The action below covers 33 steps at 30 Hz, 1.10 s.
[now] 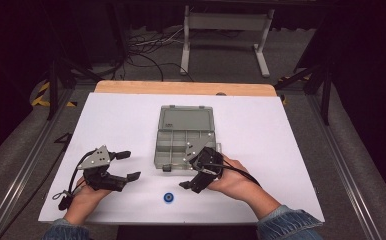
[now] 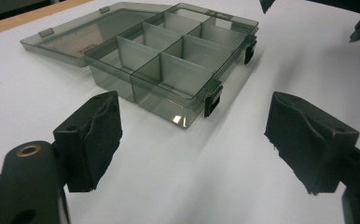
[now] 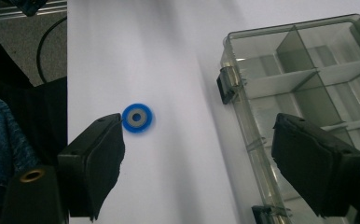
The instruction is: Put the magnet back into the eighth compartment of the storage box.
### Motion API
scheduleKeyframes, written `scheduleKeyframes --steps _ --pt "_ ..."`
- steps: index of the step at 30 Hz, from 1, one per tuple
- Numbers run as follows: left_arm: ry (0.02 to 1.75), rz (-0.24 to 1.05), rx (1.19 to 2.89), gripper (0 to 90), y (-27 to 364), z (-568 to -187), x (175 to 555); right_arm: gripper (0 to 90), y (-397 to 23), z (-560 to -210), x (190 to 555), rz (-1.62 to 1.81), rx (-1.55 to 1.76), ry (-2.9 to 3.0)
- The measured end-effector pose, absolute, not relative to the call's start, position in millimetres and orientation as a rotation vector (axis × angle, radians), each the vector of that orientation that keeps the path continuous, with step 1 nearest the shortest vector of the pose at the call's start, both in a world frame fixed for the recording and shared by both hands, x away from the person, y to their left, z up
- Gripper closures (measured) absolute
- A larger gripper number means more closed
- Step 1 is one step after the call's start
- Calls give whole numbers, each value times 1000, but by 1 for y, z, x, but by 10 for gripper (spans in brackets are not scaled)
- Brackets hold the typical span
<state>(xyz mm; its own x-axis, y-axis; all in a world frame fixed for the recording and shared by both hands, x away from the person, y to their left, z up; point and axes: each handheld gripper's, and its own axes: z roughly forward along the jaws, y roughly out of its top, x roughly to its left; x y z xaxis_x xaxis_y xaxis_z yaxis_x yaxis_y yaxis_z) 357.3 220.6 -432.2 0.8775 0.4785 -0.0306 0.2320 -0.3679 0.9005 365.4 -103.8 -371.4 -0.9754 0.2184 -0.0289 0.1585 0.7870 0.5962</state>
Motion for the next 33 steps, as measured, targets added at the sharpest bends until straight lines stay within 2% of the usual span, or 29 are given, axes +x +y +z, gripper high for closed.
scheduleKeyframes --steps 33 --pt "522 281 1960 188 222 -431 357 182 -61 -413 345 843 165 3008"
